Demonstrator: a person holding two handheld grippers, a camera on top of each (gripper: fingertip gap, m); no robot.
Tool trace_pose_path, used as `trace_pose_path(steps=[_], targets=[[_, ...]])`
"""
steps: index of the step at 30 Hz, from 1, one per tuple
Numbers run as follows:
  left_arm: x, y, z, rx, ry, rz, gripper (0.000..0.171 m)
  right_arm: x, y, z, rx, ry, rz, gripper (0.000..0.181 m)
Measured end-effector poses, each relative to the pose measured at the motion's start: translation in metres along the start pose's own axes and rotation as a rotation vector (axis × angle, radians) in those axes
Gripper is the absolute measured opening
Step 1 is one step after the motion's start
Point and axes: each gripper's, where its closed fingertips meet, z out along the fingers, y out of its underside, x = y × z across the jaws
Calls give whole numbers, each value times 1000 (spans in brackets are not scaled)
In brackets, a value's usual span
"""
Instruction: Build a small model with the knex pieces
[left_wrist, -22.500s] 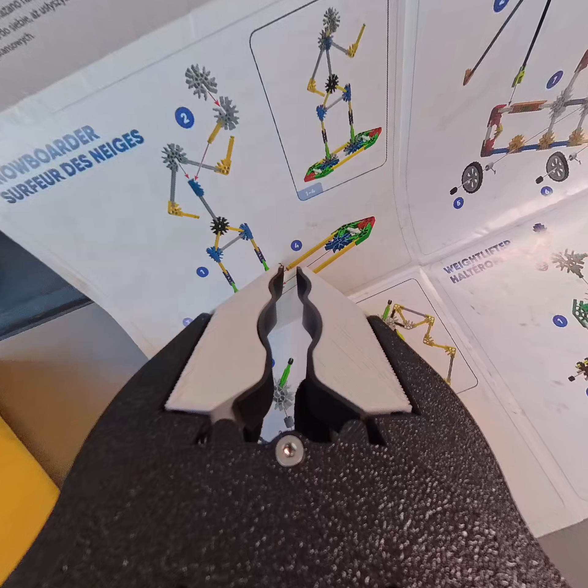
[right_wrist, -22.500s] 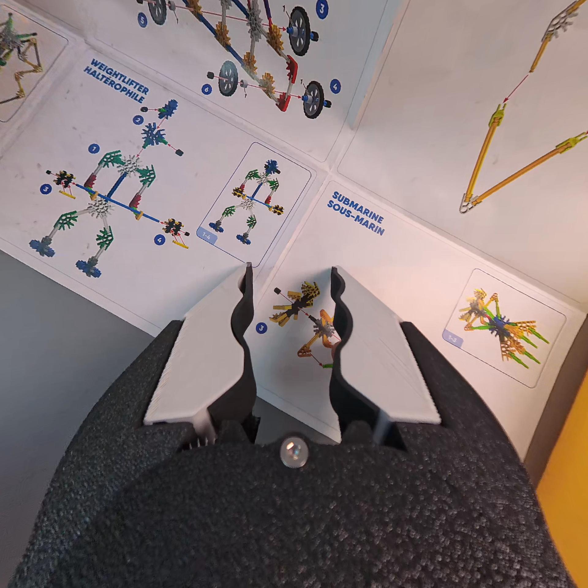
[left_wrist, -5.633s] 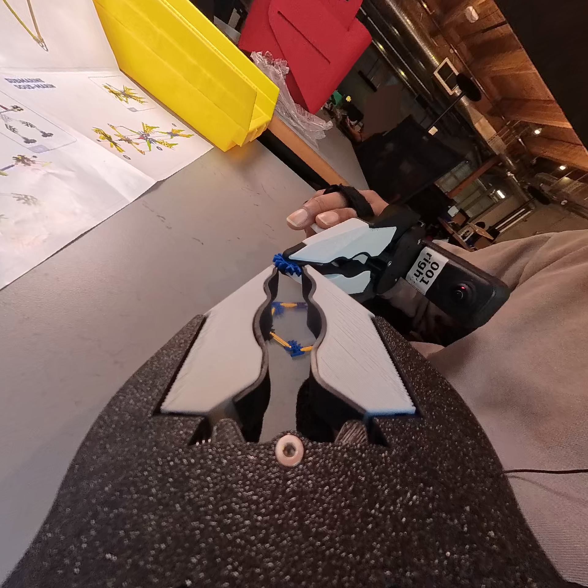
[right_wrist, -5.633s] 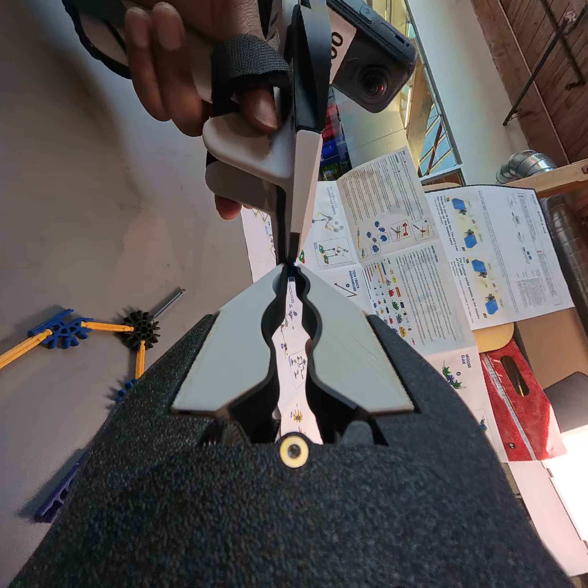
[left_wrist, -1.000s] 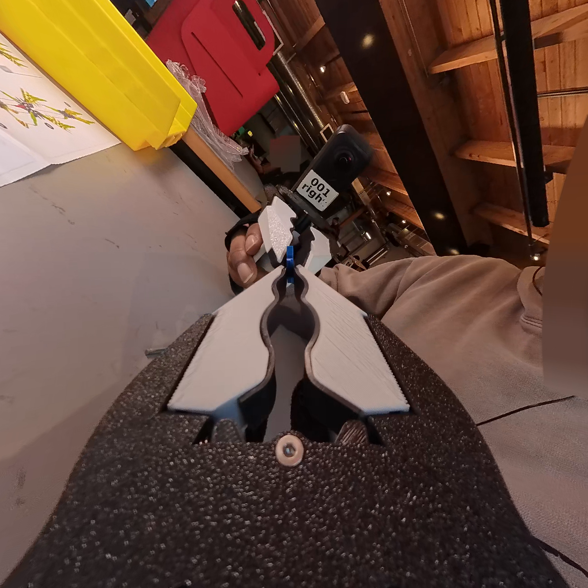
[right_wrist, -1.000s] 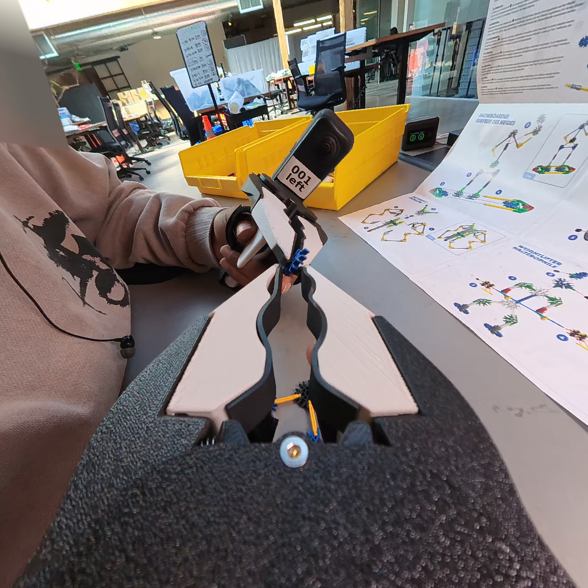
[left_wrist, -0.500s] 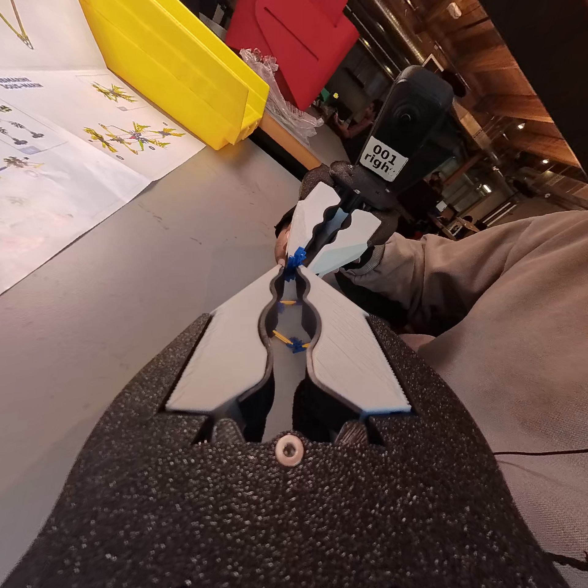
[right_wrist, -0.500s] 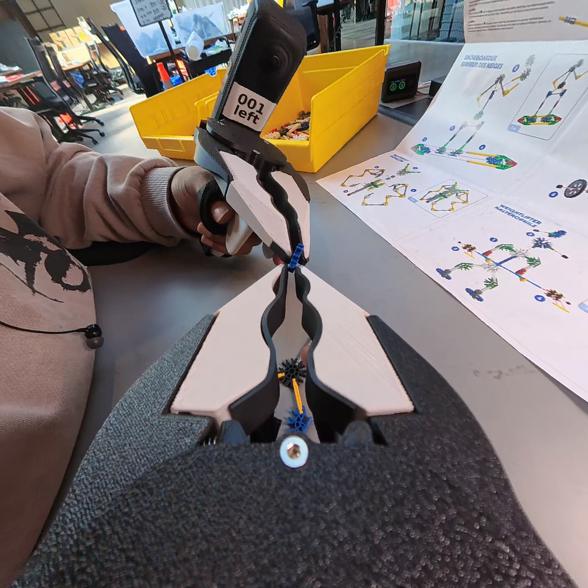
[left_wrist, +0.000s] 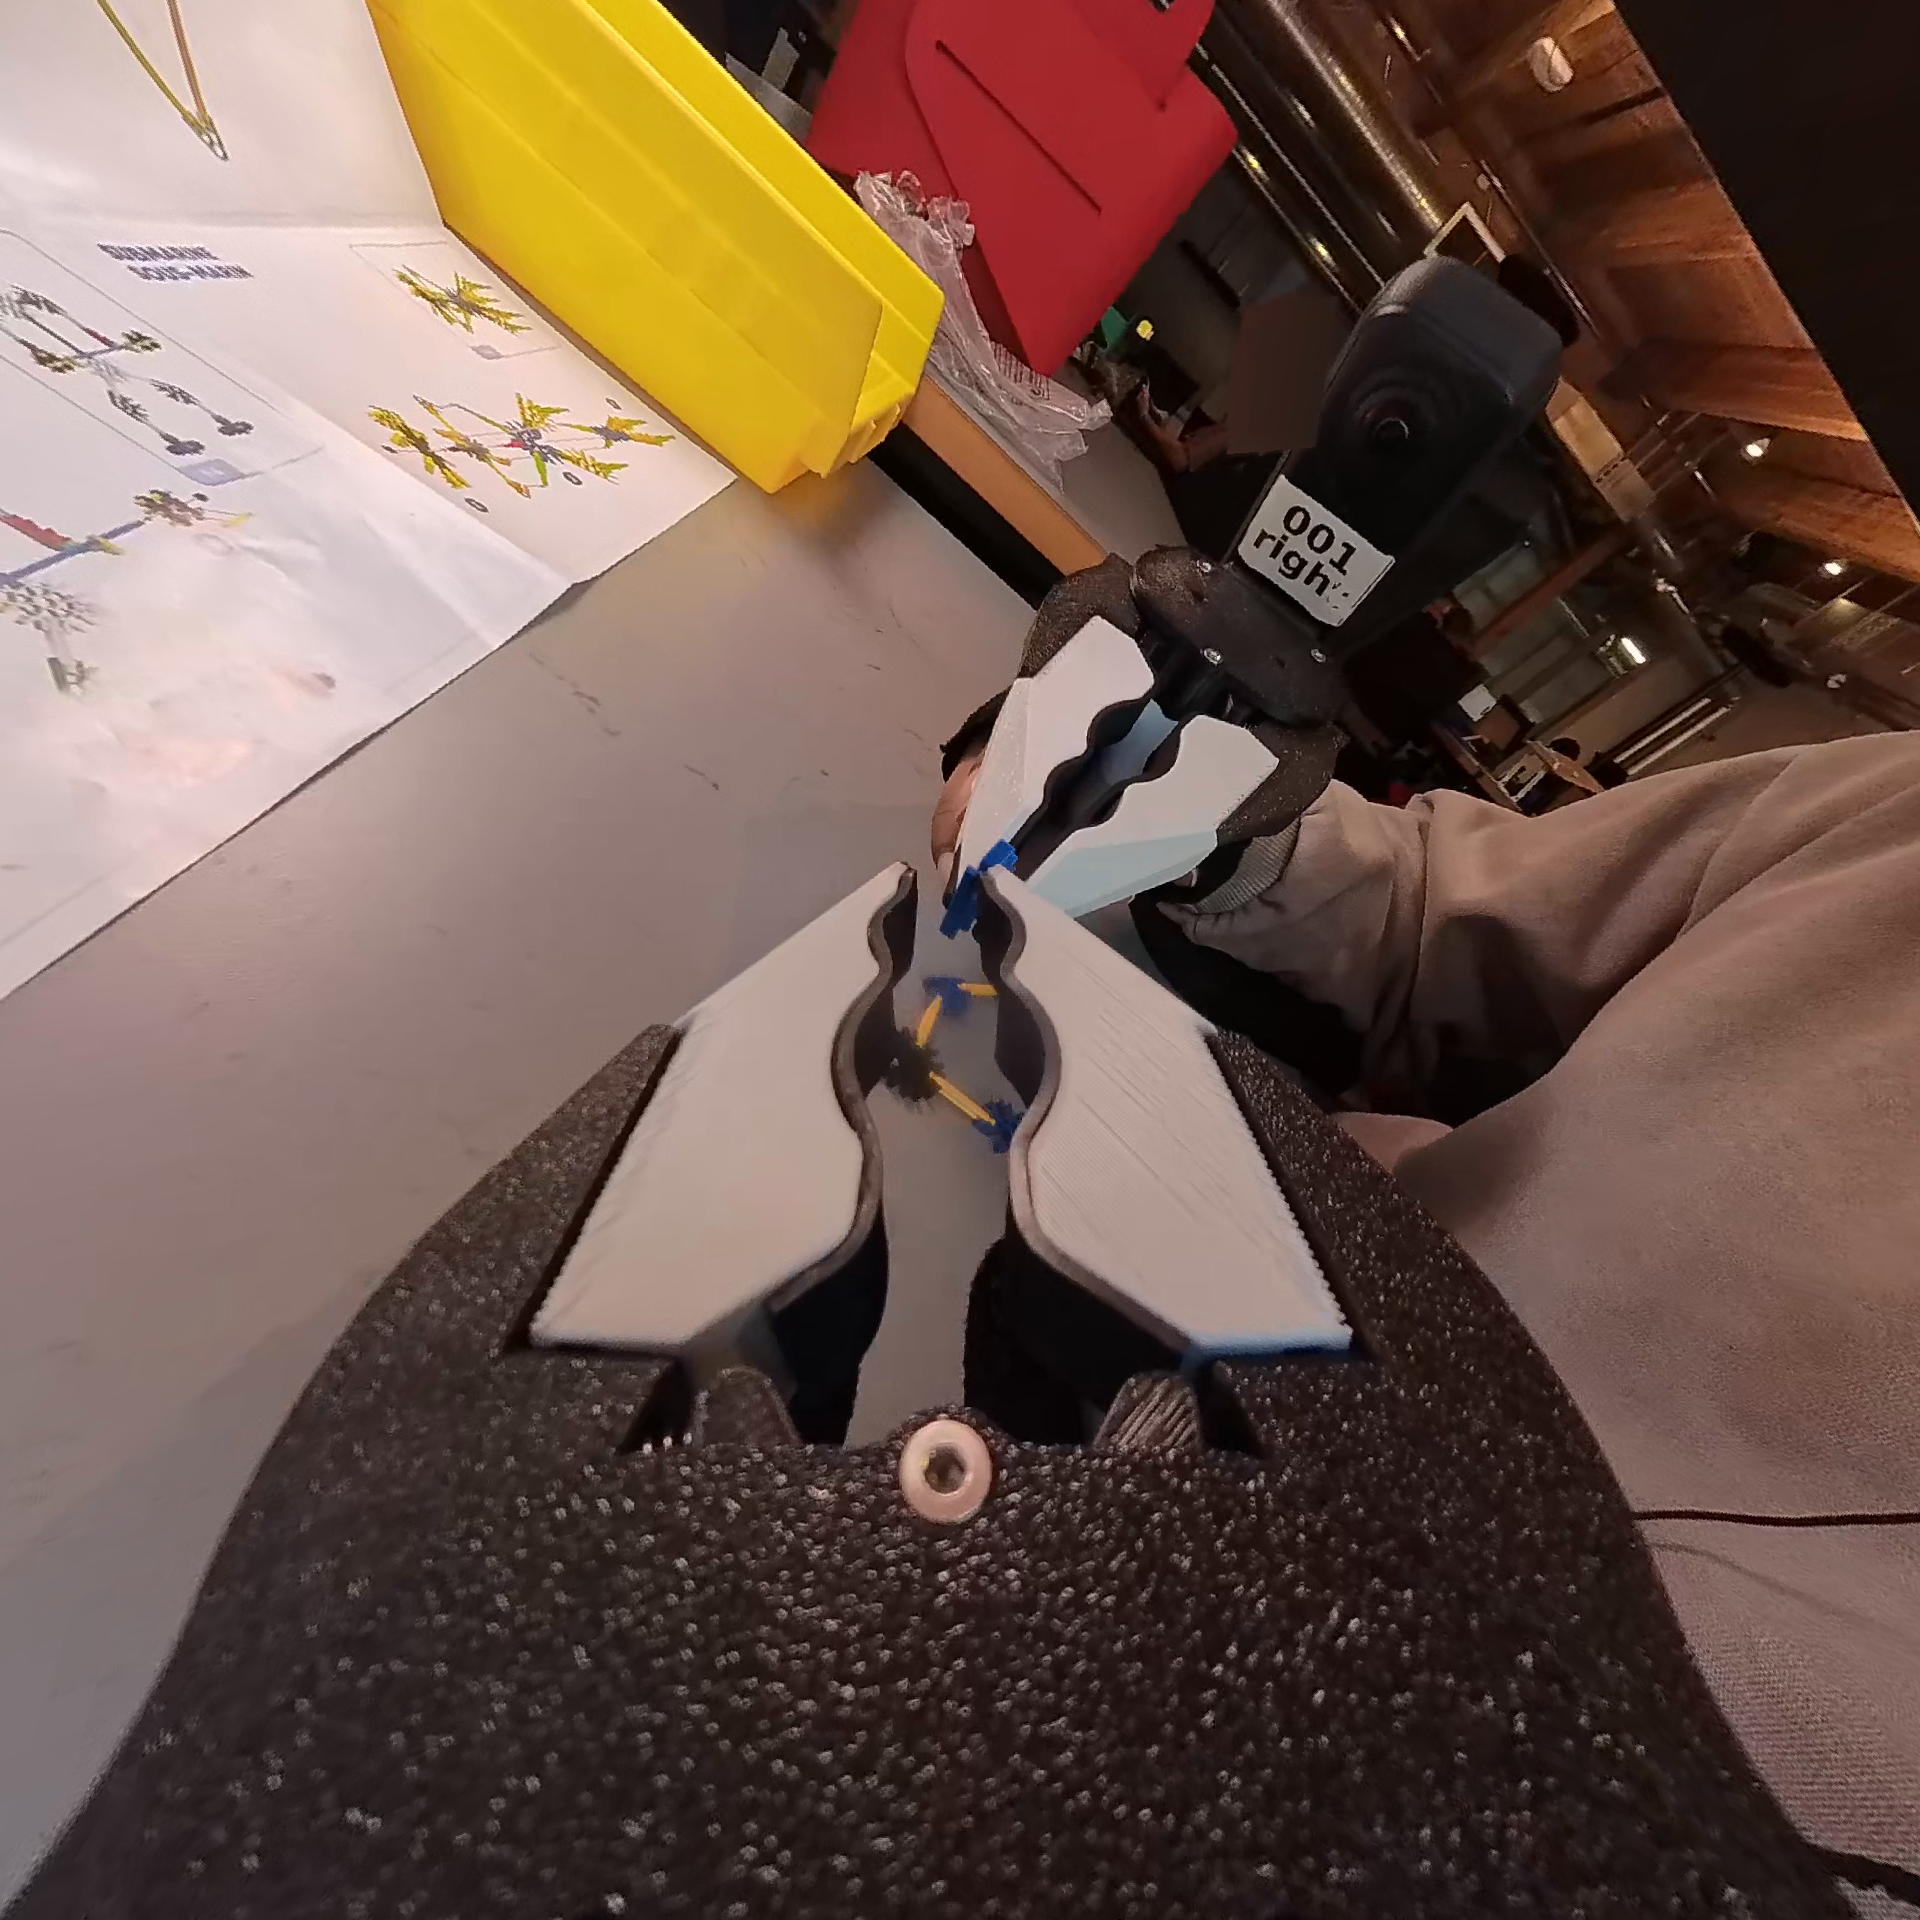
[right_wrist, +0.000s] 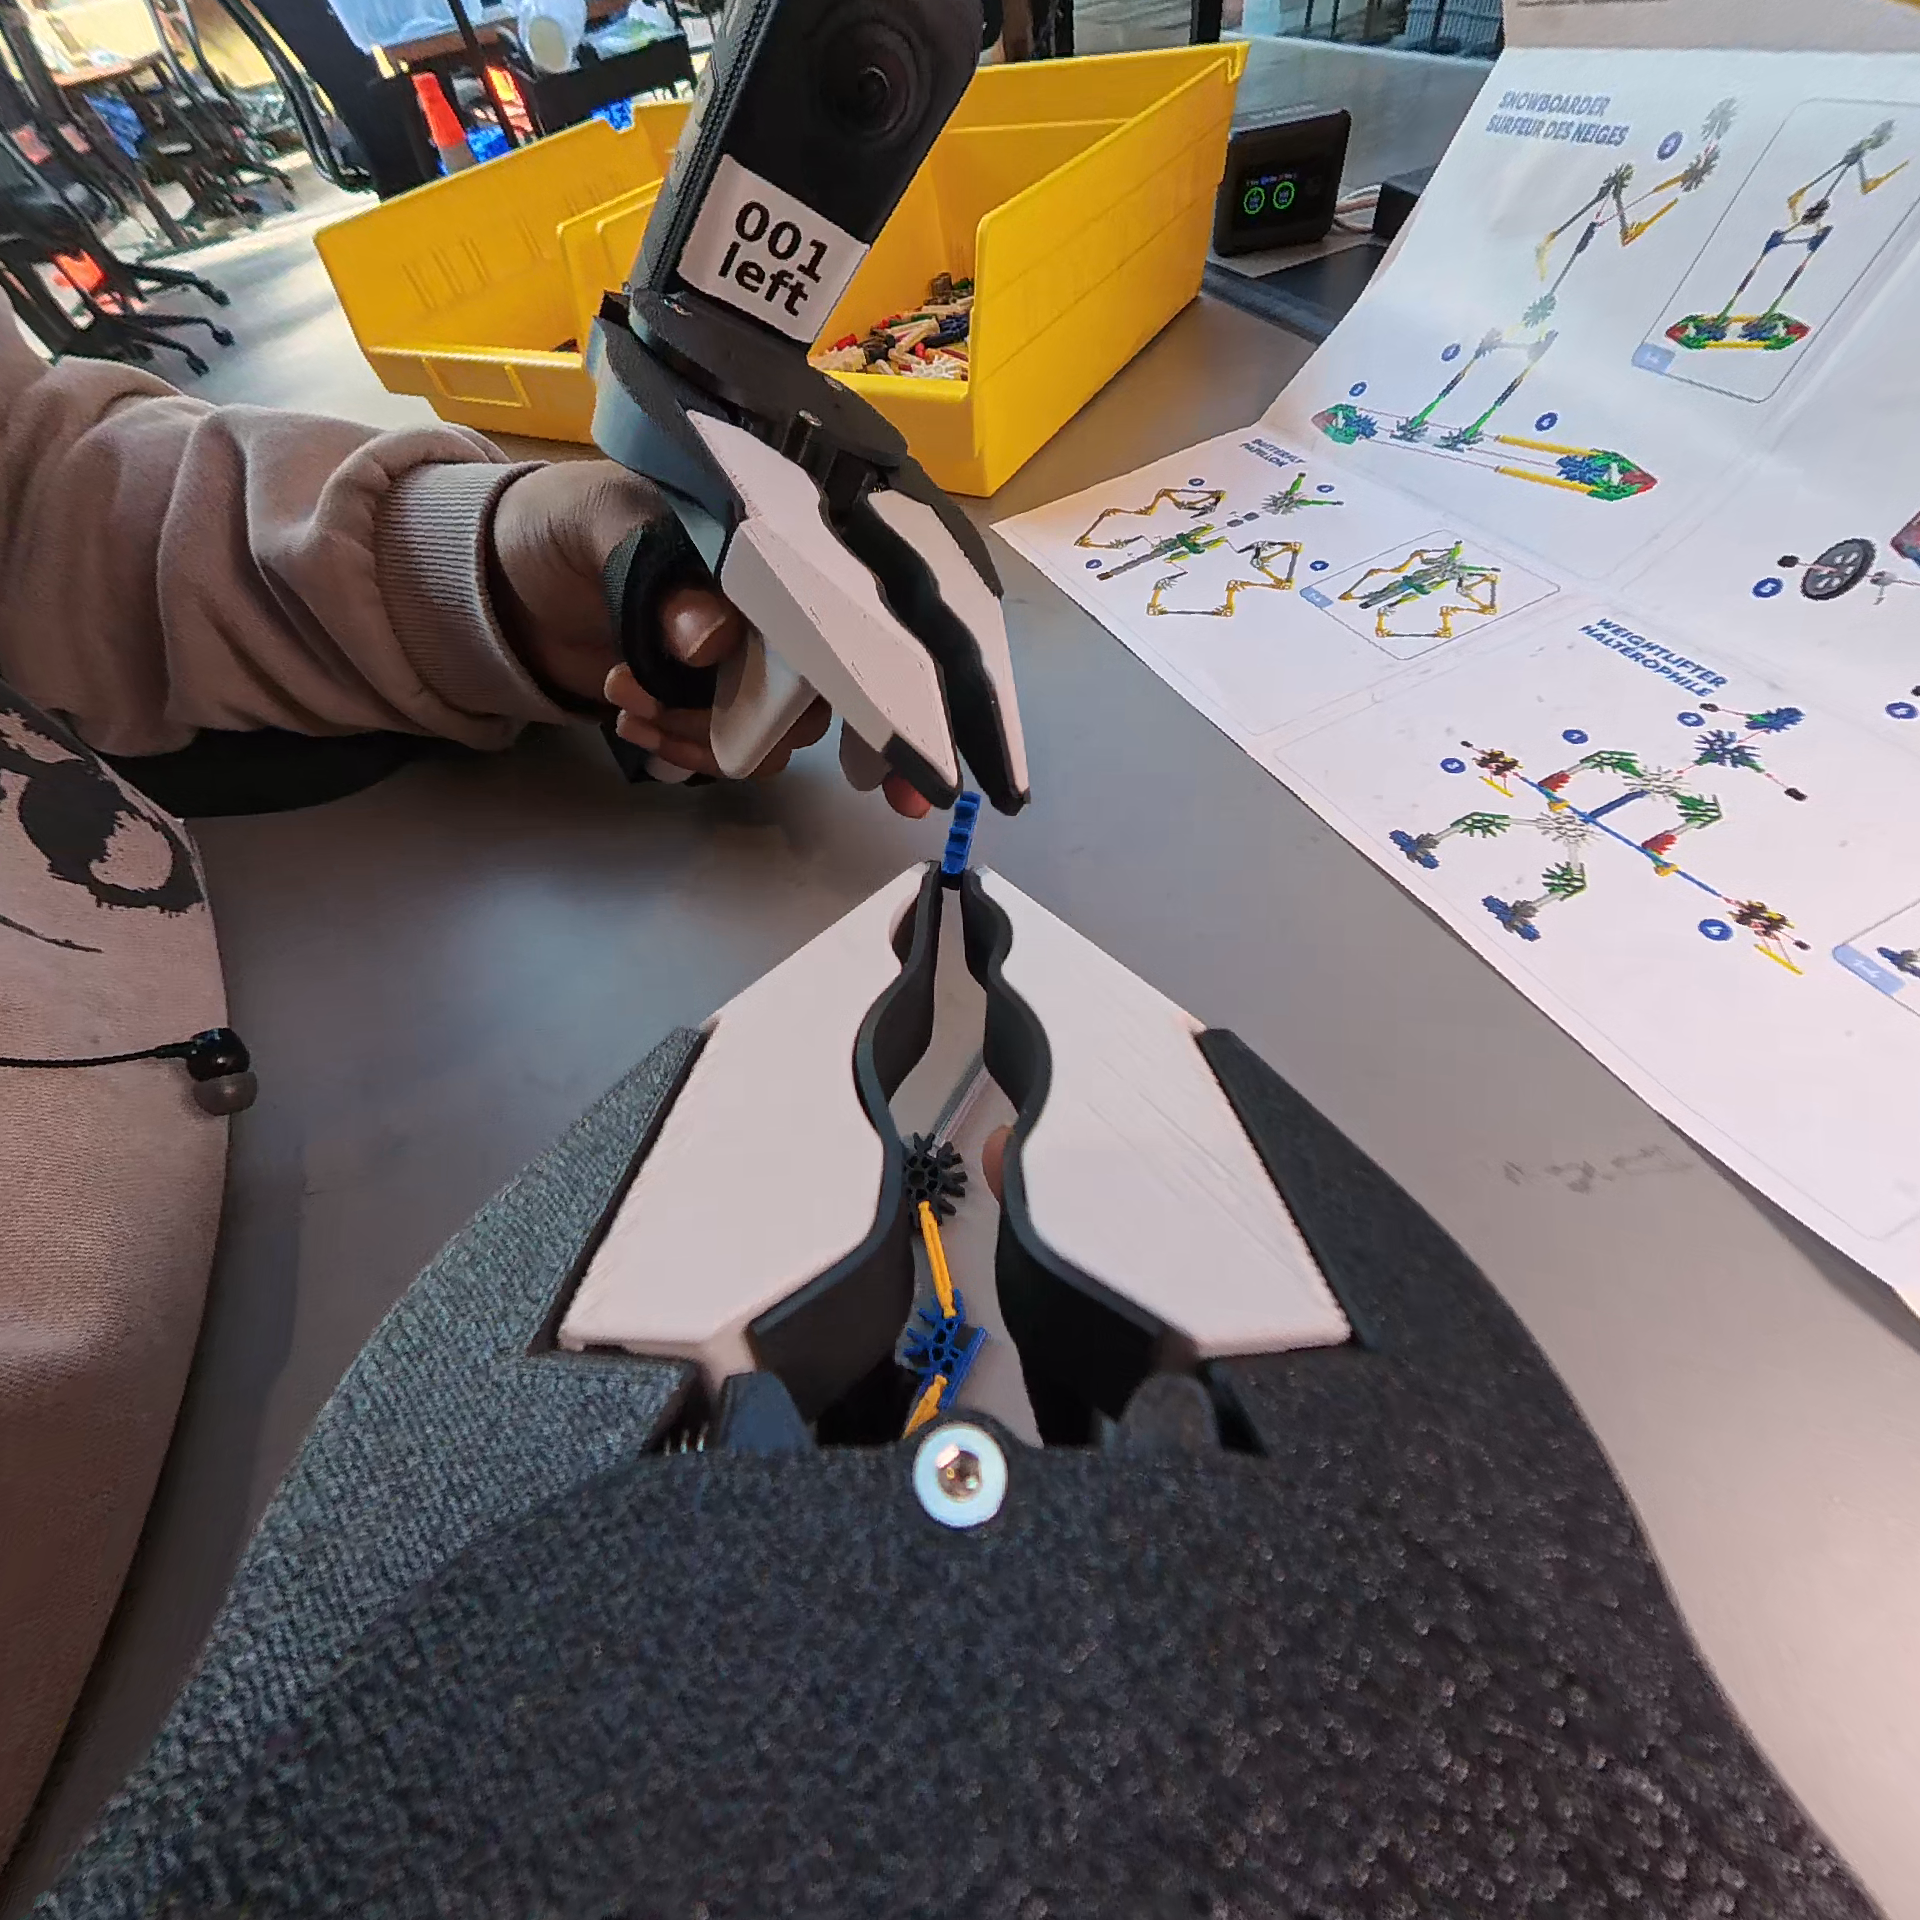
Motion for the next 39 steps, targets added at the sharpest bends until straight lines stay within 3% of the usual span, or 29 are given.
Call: trace_pose_path(steps=[19,32,39], targets=[[-11,16,6,-59,-51,-110,13,9,17,9,-130,149,-191,2],[-27,7,-3,2,-118,-197,13,17,24,9,-183,227,-276,2],[-22,19,4,-55,-102,-200,13,16,26,12,-195,232,-276,2]])
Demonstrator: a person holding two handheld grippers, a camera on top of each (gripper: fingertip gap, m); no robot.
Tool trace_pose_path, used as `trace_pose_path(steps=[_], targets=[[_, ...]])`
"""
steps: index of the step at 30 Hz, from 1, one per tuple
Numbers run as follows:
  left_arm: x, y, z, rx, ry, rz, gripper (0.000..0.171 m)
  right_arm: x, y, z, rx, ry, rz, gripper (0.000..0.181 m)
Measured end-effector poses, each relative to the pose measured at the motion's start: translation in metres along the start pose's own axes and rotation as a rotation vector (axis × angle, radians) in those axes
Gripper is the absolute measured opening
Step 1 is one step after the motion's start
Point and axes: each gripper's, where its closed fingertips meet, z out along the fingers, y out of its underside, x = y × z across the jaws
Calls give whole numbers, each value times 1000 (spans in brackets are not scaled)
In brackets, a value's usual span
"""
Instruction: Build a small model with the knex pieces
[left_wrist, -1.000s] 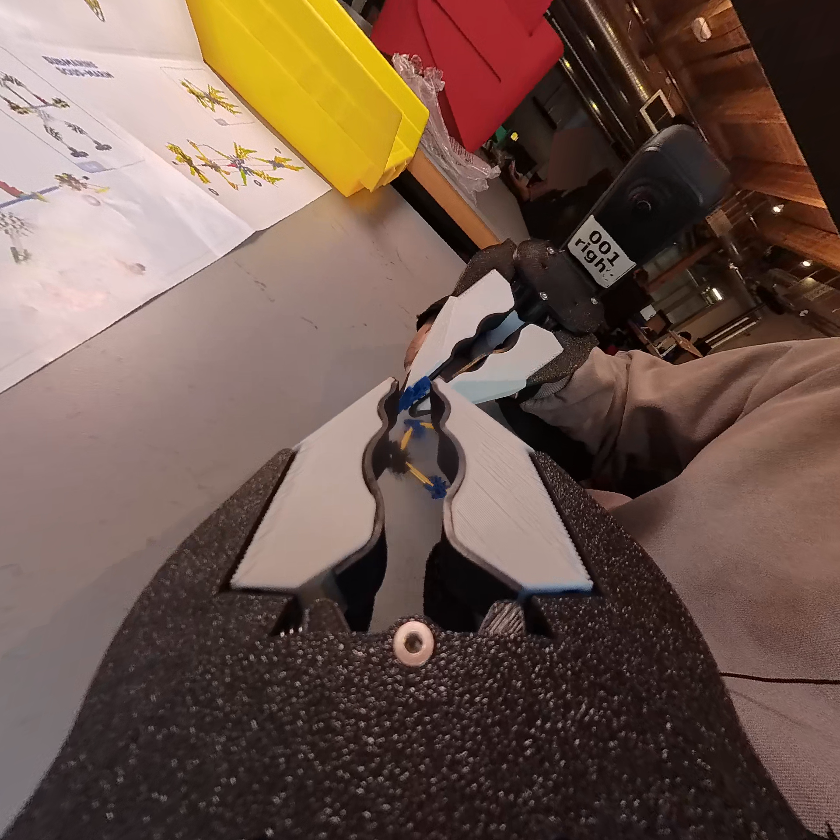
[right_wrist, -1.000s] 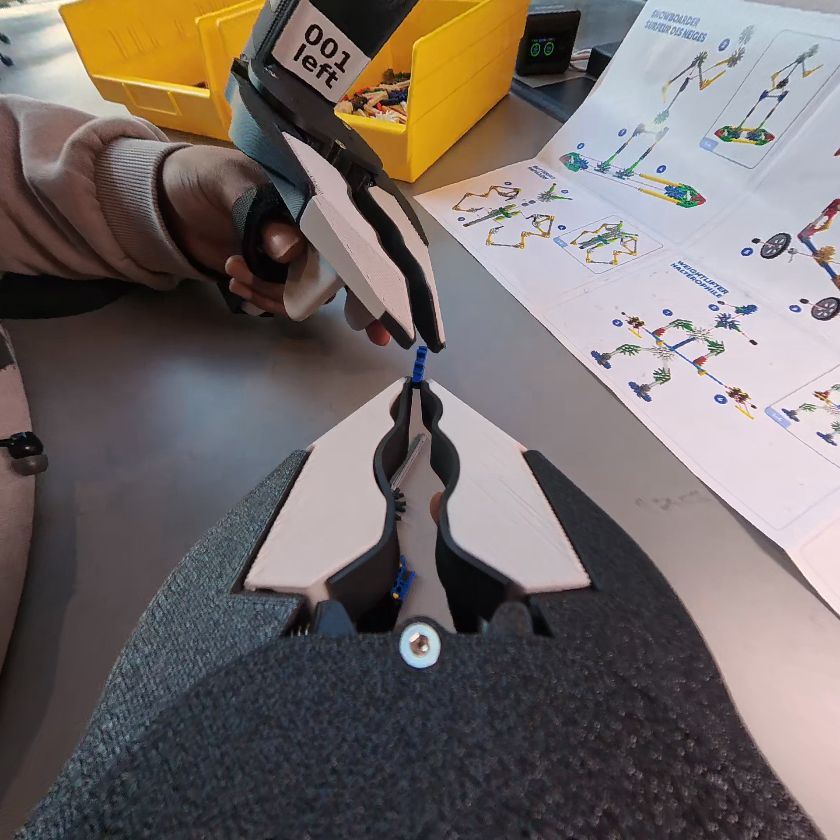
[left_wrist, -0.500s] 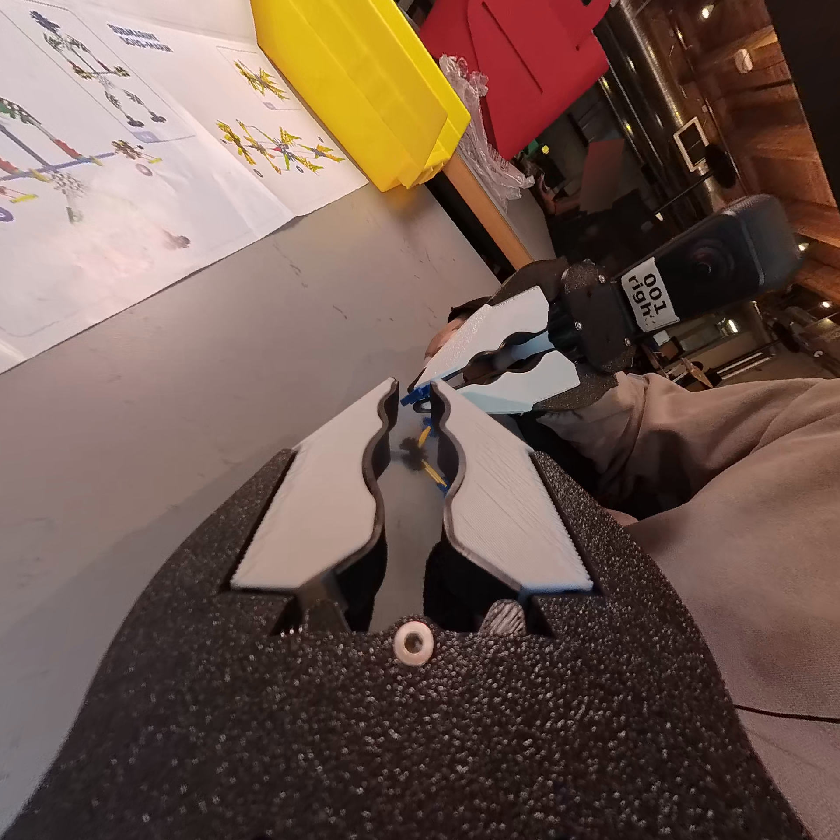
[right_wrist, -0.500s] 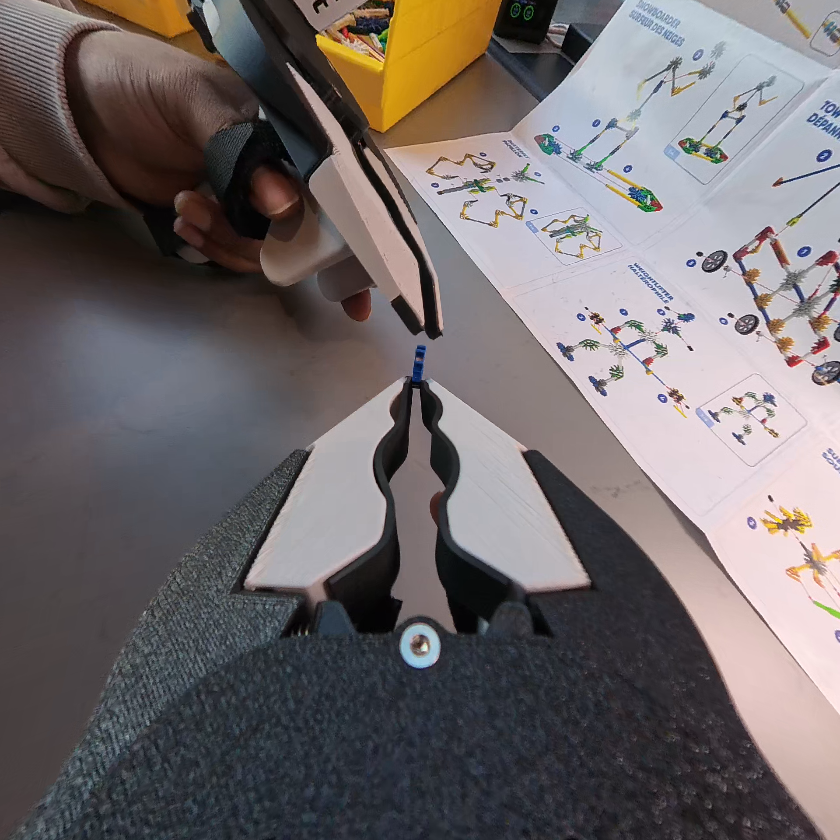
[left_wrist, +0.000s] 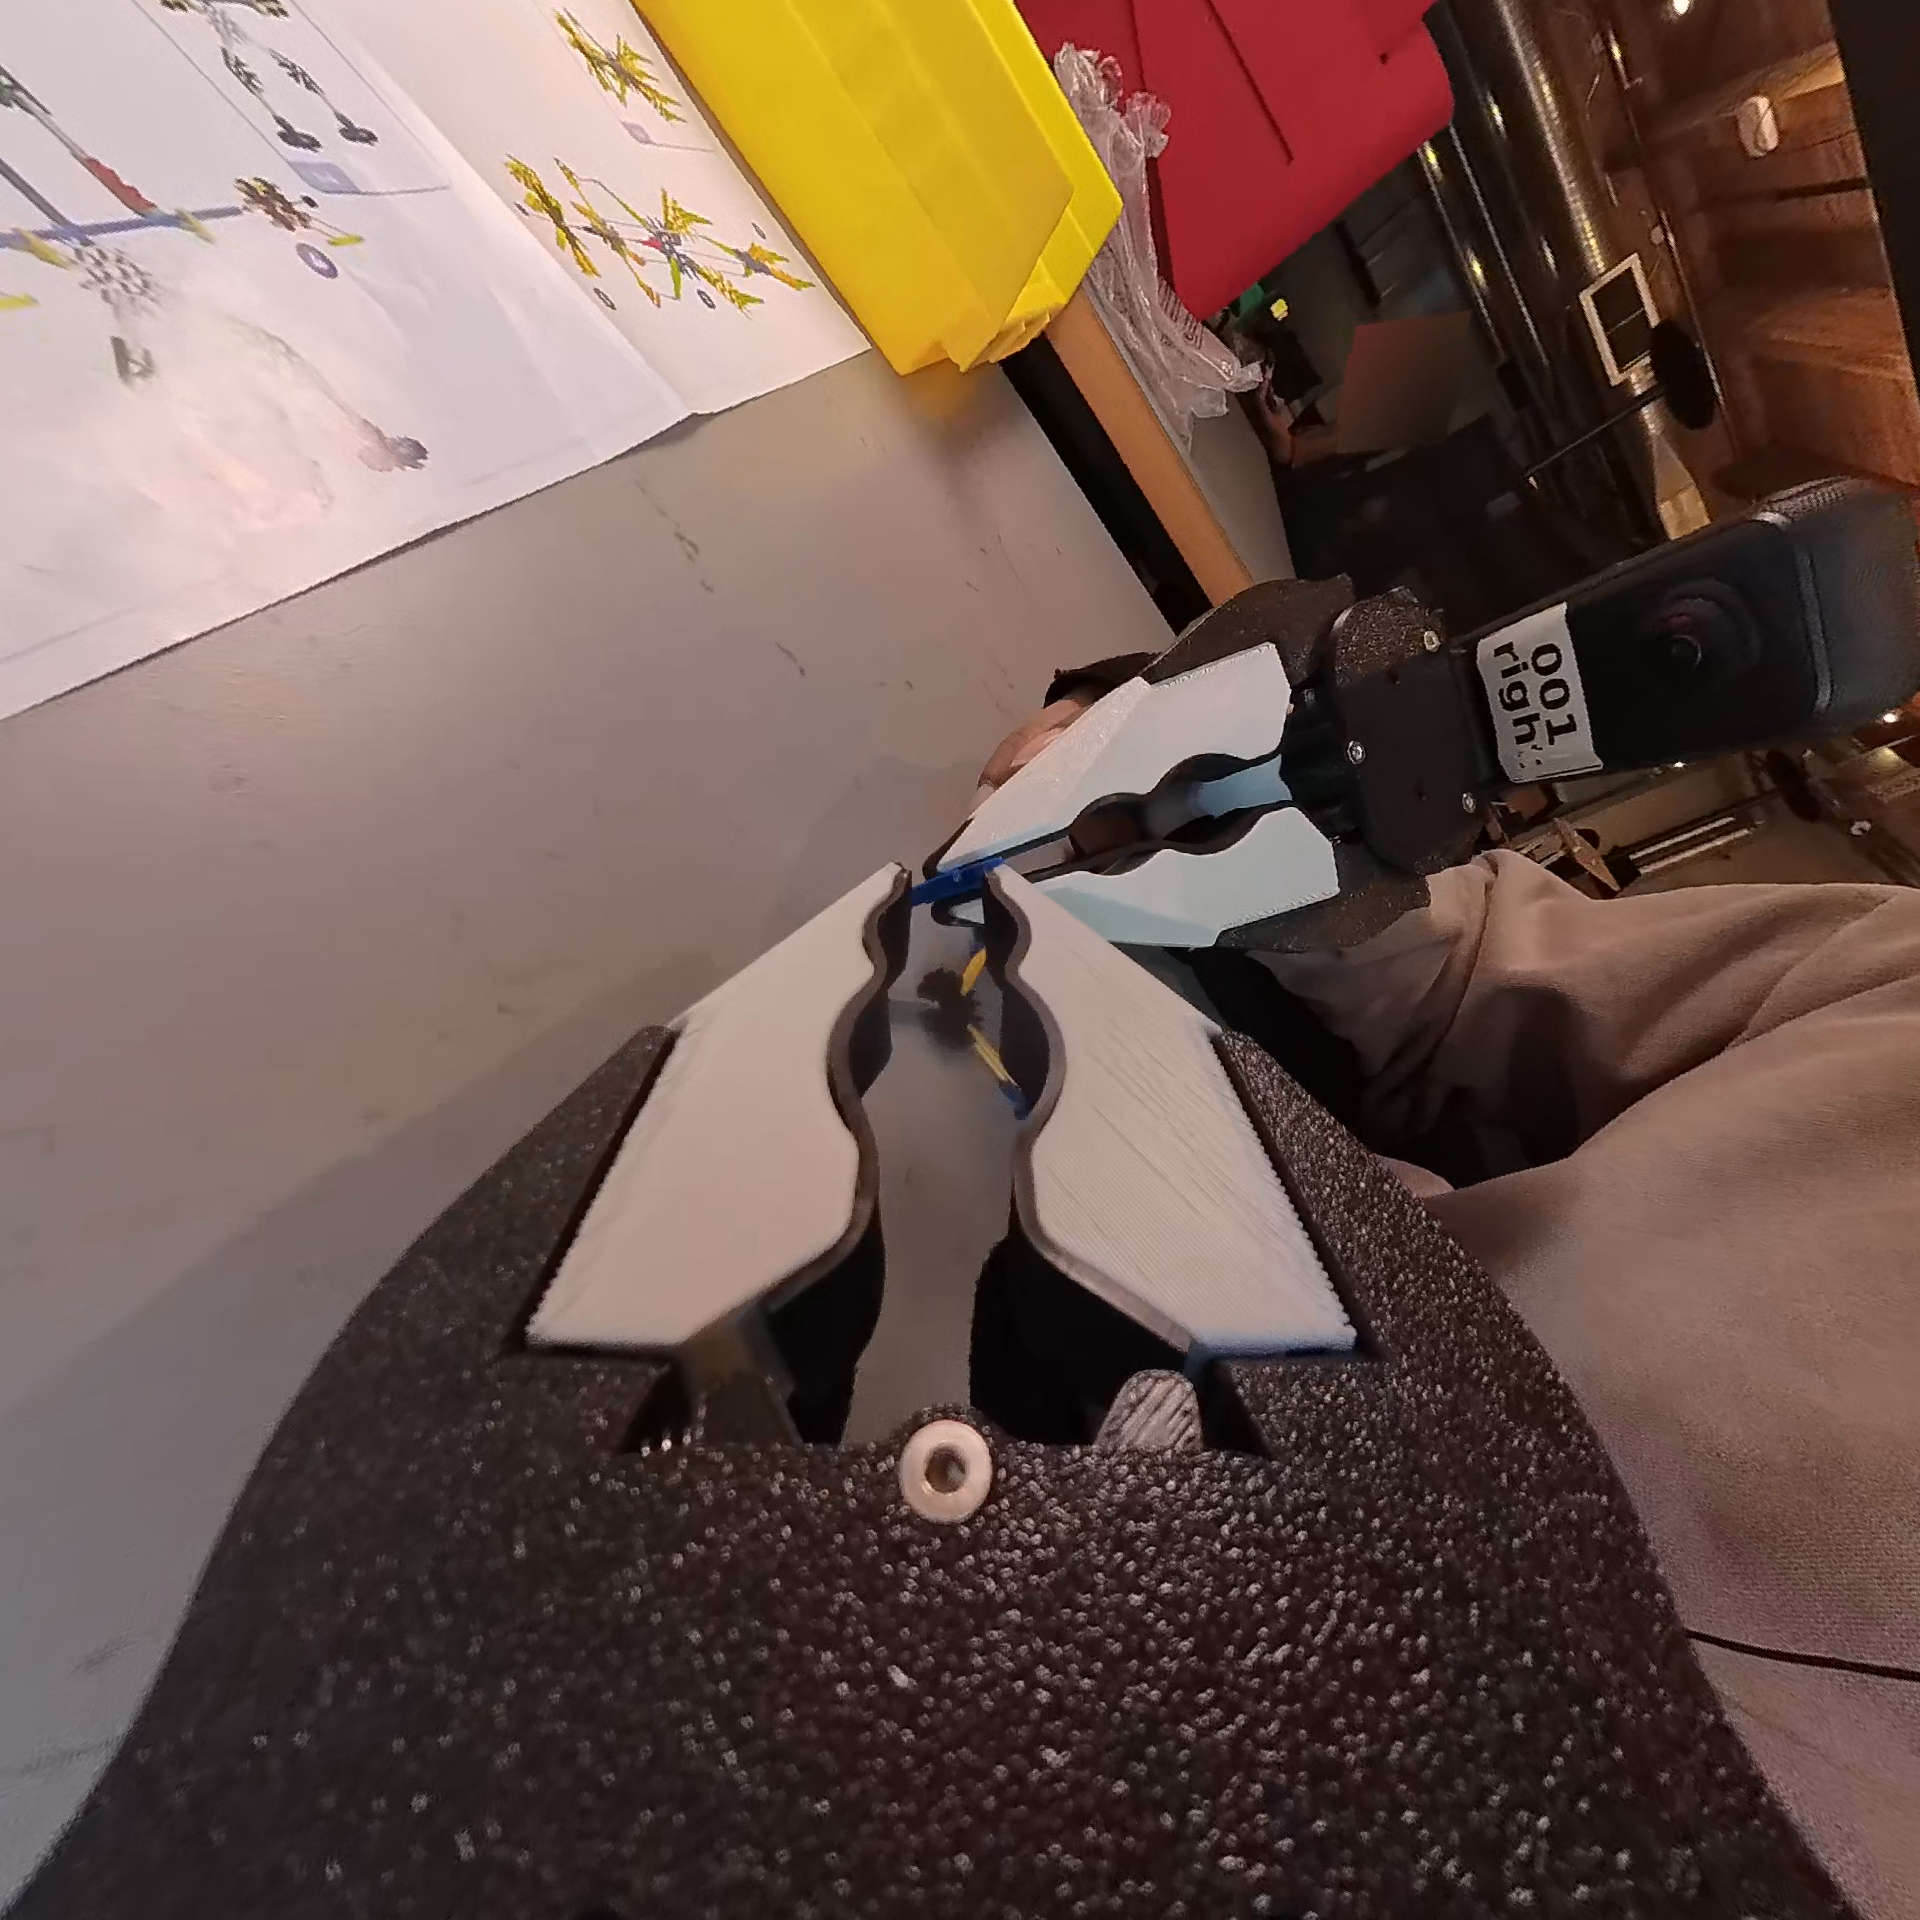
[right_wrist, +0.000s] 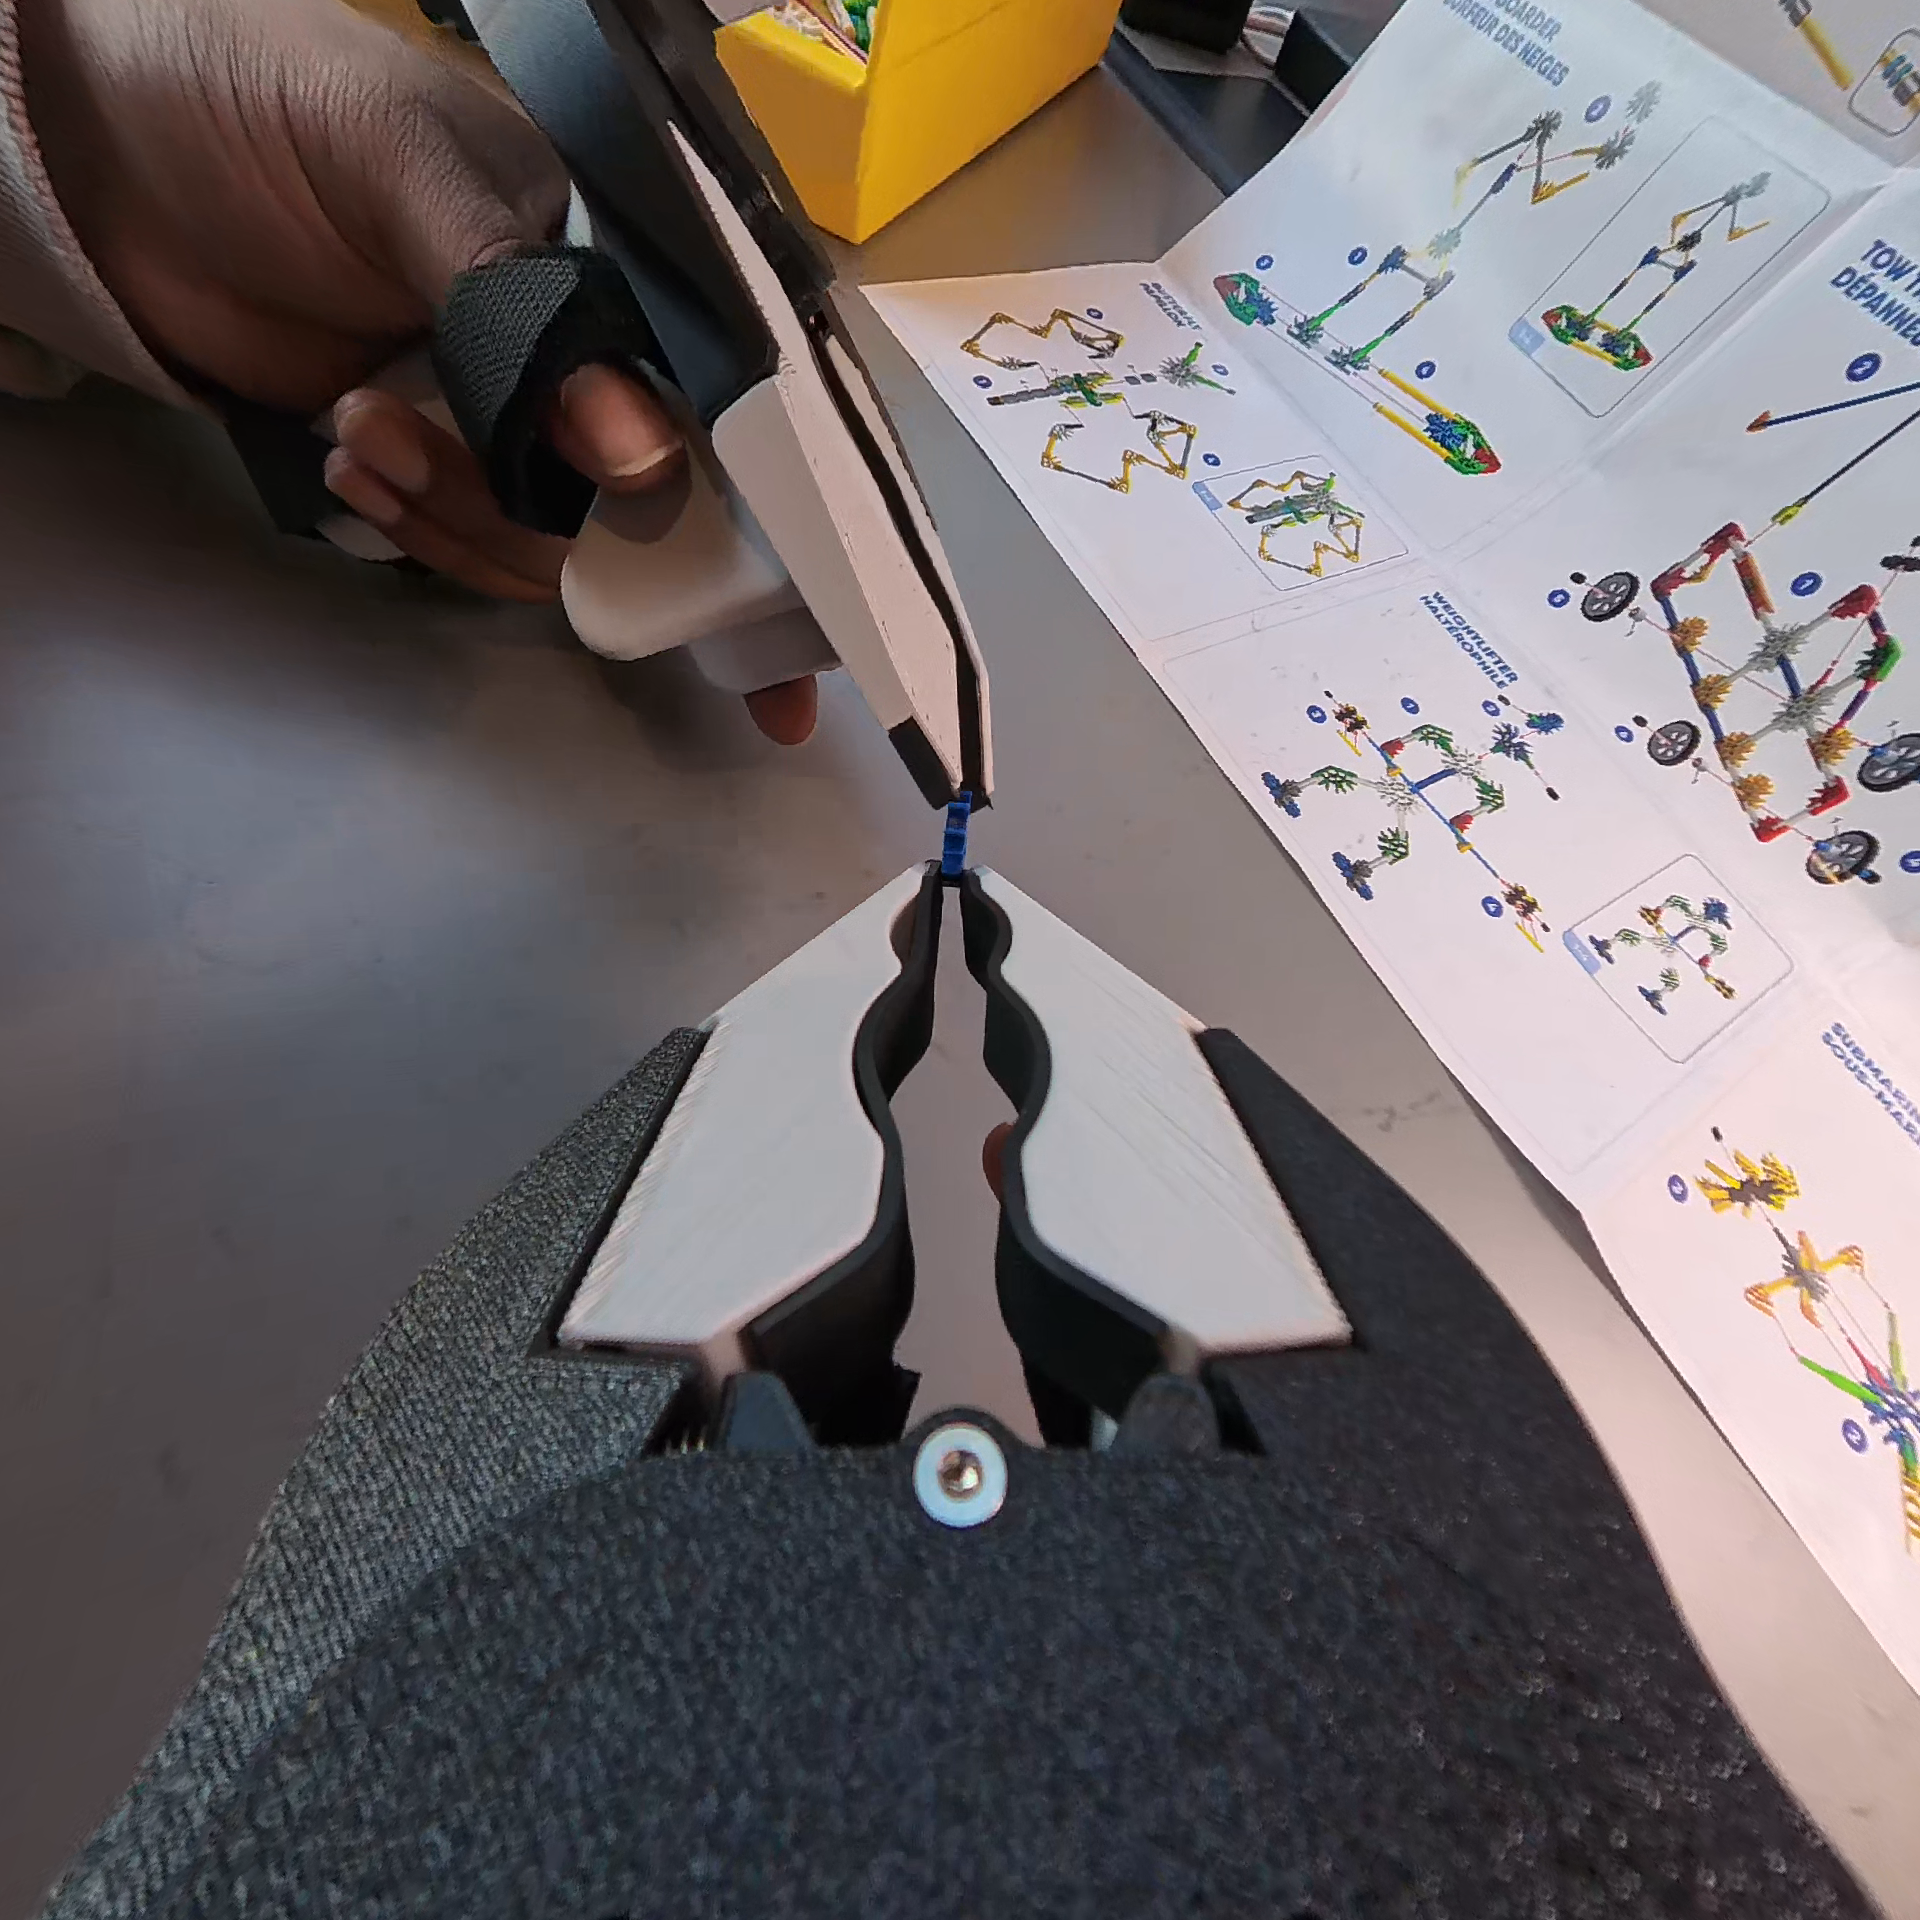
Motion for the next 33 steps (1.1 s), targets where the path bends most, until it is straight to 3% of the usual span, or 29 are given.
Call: trace_pose_path(steps=[7,12,17,20,24,26,29,33], targets=[[5,-1,-2,-9,29,29,3,-5,-5,-2,36,-106,174,2],[10,-4,-5,-4,98,4,2,-9,-13,-8,94,-259,398,2],[18,-8,-9,3,169,21,2,-9,-22,-14,144,-349,513,2],[24,-6,-12,-28,208,96,2,-13,-25,-18,150,-403,551,2],[33,-3,-18,-66,218,292,16,-20,-23,-20,128,-447,541,2],[36,4,-17,-103,228,317,17,-27,-25,-22,127,-473,521,2],[40,15,-13,-148,251,324,4,-33,-28,-25,130,-504,503,2],[40,6,-14,-106,246,288,3,-22,-31,-26,151,-455,515,1]])
